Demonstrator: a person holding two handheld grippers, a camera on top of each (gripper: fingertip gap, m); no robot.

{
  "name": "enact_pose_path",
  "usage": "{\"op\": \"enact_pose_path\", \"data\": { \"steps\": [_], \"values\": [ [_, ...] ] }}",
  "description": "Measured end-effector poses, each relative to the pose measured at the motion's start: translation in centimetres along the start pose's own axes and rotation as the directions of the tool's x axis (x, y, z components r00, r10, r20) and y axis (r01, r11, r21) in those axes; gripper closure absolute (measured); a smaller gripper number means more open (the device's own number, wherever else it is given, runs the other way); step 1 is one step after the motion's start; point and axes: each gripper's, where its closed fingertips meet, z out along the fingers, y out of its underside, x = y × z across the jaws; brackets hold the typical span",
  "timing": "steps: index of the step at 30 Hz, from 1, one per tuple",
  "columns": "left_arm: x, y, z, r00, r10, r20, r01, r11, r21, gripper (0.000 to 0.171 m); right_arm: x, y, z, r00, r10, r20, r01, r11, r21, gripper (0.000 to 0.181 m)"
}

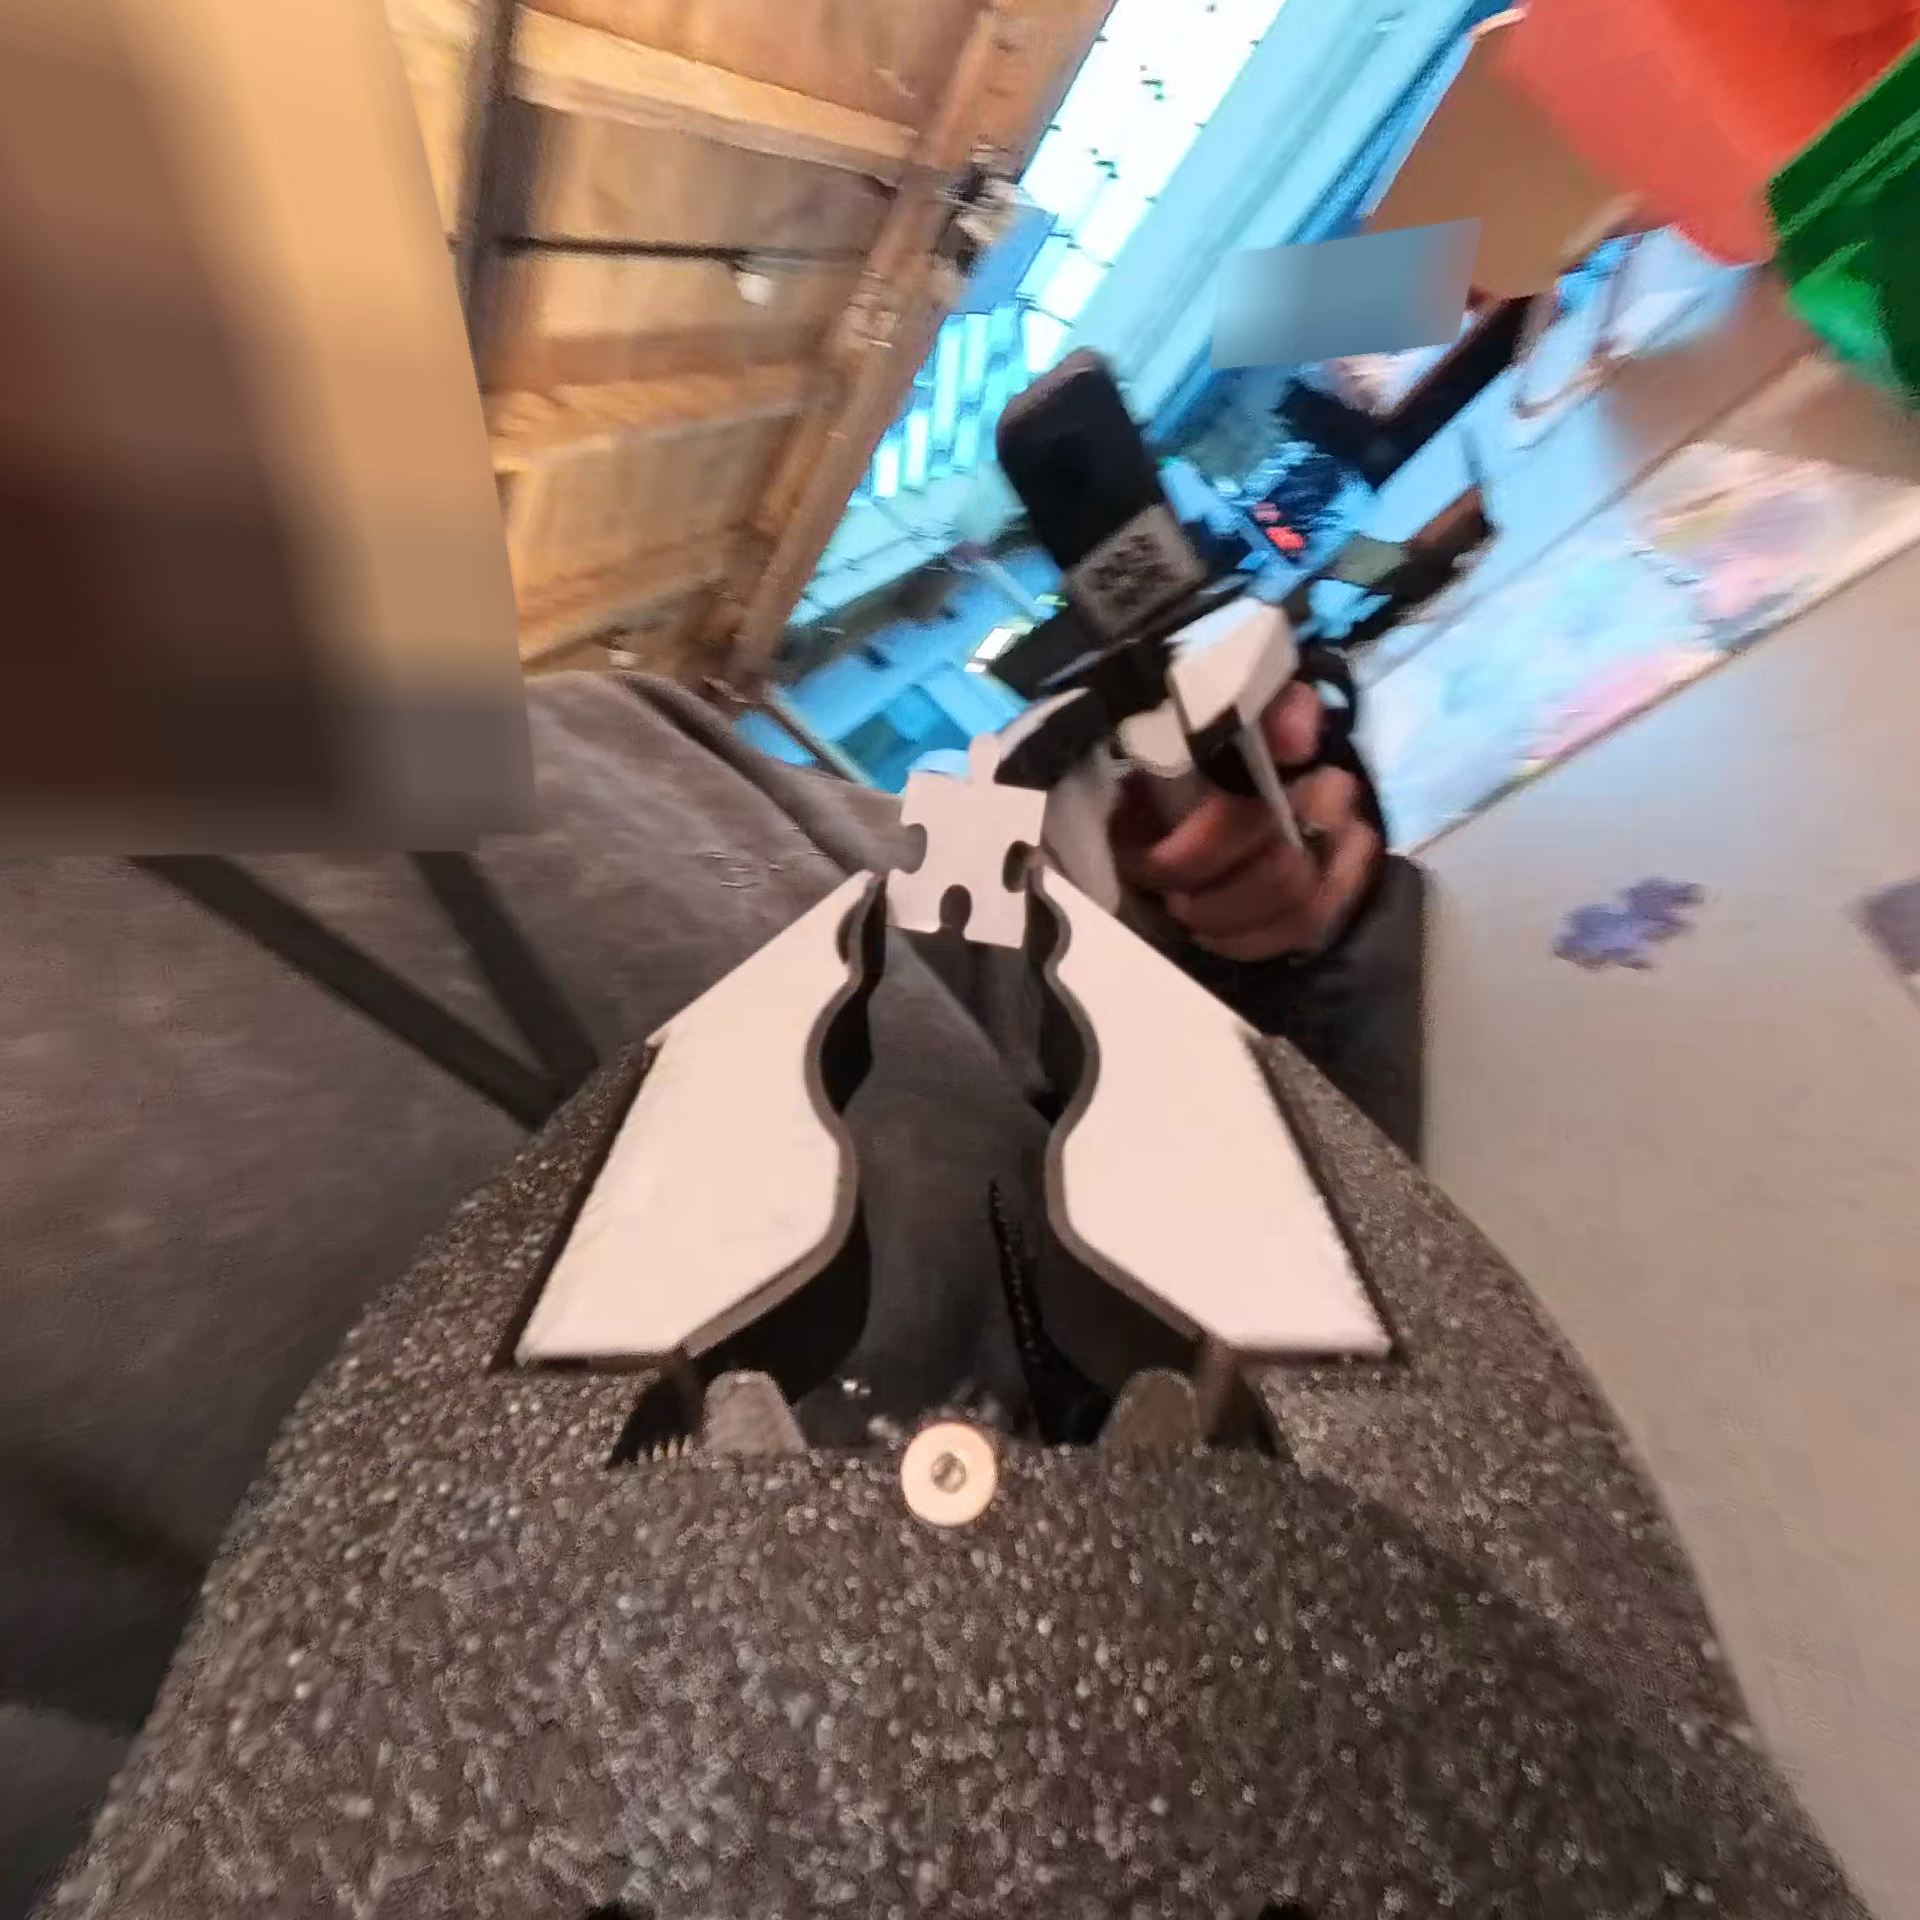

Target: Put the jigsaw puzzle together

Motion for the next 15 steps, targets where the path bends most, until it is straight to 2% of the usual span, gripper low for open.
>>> {"op": "enact_pose_path", "data": {
  "steps": [3,7,9,12,13,15],
  "values": [
    [1.7,-0.4,-0.1,0.976,-0.105,-0.192,0.111,0.994,0.020,0.128,-1.2,0.1,0.5,0.985,0.074,0.157,-0.074,0.997,-0.006,0.155],
    [2.7,-1.5,0.2,0.939,-0.134,-0.317,0.162,0.985,0.065,0.134,-1.6,0.1,1.1,0.954,0.148,0.260,-0.146,0.989,-0.027,0.155],
    [3.0,-1.9,0.3,0.926,-0.131,-0.354,0.167,0.983,0.073,0.141,-1.6,-0.2,1.1,0.935,0.183,0.304,-0.185,0.982,-0.022,0.155],
    [2.9,-1.6,0.5,0.929,-0.114,-0.351,0.143,0.988,0.059,0.164,-0.7,0.0,1.2,0.927,0.227,0.299,-0.228,0.973,-0.032,0.156],
    [2.6,-1.5,0.5,0.932,-0.123,-0.341,0.150,0.987,0.054,0.170,-0.6,0.0,1.1,0.923,0.236,0.304,-0.238,0.971,-0.032,0.171],
    [1.4,-1.0,0.6,0.927,-0.212,-0.310,0.226,0.974,0.013,0.170,0.4,-0.4,0.8,0.931,0.254,0.263,-0.262,0.965,-0.007,0.159]
  ]
}}
